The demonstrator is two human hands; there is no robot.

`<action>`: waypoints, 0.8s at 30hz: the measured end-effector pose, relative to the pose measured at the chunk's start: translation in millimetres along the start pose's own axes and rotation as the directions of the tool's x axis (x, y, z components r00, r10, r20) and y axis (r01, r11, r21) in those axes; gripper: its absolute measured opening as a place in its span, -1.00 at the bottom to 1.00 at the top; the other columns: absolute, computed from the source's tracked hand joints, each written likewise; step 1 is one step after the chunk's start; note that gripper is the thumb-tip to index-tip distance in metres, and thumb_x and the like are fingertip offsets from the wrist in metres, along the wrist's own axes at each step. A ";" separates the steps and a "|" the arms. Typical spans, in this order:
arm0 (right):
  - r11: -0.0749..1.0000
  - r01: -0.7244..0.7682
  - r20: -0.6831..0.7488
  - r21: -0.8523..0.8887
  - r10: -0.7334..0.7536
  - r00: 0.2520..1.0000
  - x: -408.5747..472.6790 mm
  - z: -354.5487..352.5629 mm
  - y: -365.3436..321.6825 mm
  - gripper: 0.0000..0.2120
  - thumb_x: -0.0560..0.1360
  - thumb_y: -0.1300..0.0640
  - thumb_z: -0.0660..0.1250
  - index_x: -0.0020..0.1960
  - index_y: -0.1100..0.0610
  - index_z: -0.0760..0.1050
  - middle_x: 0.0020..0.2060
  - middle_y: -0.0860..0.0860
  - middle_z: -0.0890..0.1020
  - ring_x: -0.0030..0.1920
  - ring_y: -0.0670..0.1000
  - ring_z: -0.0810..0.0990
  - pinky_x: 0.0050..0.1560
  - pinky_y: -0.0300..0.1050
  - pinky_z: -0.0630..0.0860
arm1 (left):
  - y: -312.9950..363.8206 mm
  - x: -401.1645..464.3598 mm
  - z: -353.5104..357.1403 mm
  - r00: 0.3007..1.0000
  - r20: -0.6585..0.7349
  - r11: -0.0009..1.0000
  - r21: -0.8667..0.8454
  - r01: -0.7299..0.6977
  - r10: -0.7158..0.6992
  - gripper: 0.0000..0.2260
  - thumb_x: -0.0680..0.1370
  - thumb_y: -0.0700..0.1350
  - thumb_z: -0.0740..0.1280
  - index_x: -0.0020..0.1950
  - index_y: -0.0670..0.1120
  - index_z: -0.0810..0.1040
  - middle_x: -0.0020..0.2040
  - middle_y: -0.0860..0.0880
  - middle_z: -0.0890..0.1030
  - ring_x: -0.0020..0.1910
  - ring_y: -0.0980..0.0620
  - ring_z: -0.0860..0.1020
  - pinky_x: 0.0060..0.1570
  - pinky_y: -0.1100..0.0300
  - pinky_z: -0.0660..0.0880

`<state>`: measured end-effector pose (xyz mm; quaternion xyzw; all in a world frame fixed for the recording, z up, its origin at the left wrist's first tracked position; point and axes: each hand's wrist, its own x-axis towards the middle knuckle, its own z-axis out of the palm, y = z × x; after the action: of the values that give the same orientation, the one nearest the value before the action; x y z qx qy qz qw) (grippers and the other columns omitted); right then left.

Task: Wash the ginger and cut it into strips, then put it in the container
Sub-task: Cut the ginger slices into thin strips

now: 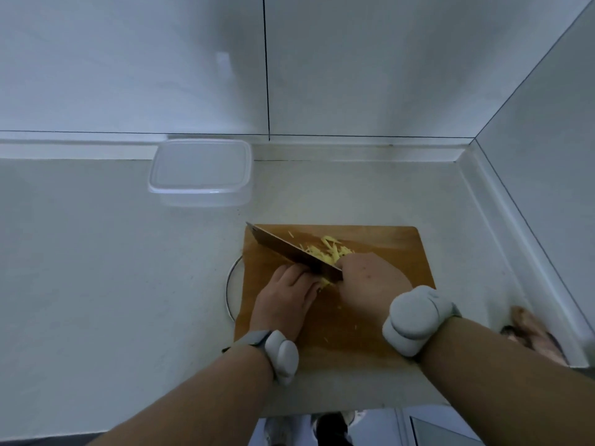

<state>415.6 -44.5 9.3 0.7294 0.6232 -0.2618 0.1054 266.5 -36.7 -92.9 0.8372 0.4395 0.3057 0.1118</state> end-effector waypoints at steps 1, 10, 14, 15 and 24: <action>1.000 0.001 -0.007 0.014 -0.001 1.000 -0.4 4.2 -0.4 -0.84 0.59 0.23 0.18 0.03 0.11 0.54 -0.18 0.06 0.60 -0.22 0.07 0.60 -0.22 -0.10 0.54 | 0.8 0.1 -0.2 1.000 -0.005 1.000 -0.005 -0.011 0.011 -0.77 0.55 -0.02 0.22 0.00 -0.06 0.64 0.00 -0.04 0.61 -0.01 -0.01 0.47 -0.17 0.20 0.49; 1.000 0.005 0.015 0.006 -0.005 1.000 -0.3 -5.9 0.3 -0.83 0.60 0.22 0.19 0.00 0.15 0.57 -0.17 0.10 0.63 -0.32 0.06 0.52 -0.36 -0.18 0.41 | 0.1 0.4 0.9 0.999 -0.032 1.000 0.007 -0.014 0.014 -0.78 0.53 -0.04 0.24 -0.01 -0.08 0.64 0.00 -0.05 0.60 -0.02 0.01 0.46 -0.16 0.20 0.50; 0.999 -0.005 -0.003 0.051 0.005 1.000 -0.5 9.4 -2.8 -0.82 0.61 0.24 0.16 0.05 0.14 0.53 -0.15 0.10 0.61 -0.22 0.10 0.58 -0.23 -0.06 0.52 | 0.4 0.5 1.0 0.999 -0.038 1.000 0.008 -0.029 0.030 -0.79 0.52 -0.05 0.25 -0.02 -0.09 0.64 -0.02 -0.06 0.61 -0.02 -0.01 0.45 -0.10 0.25 0.40; 0.998 -0.001 -0.003 0.059 0.001 1.000 0.0 9.2 -2.2 -0.82 0.61 0.24 0.15 0.06 0.13 0.53 -0.14 0.10 0.61 -0.20 0.11 0.60 -0.20 -0.05 0.54 | 0.3 1.1 1.5 0.998 -0.045 0.999 0.006 -0.031 0.032 -0.79 0.52 -0.05 0.25 -0.02 -0.09 0.64 -0.02 -0.06 0.61 -0.03 -0.02 0.45 -0.08 0.23 0.39; 0.999 -0.005 0.017 0.035 0.004 1.000 -0.7 4.5 -1.7 -0.84 0.60 0.23 0.18 0.04 0.12 0.54 -0.15 0.09 0.62 -0.24 0.06 0.57 -0.27 -0.14 0.50 | 1.1 0.2 -0.5 1.000 -0.005 1.000 0.011 -0.014 0.014 -0.79 0.53 -0.05 0.24 -0.01 -0.08 0.64 -0.01 -0.04 0.60 -0.03 -0.01 0.48 -0.13 0.23 0.46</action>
<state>412.8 -47.0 6.2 0.7304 0.6158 -0.2786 0.0984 267.0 -37.2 -91.9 0.8400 0.4355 0.3063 0.1041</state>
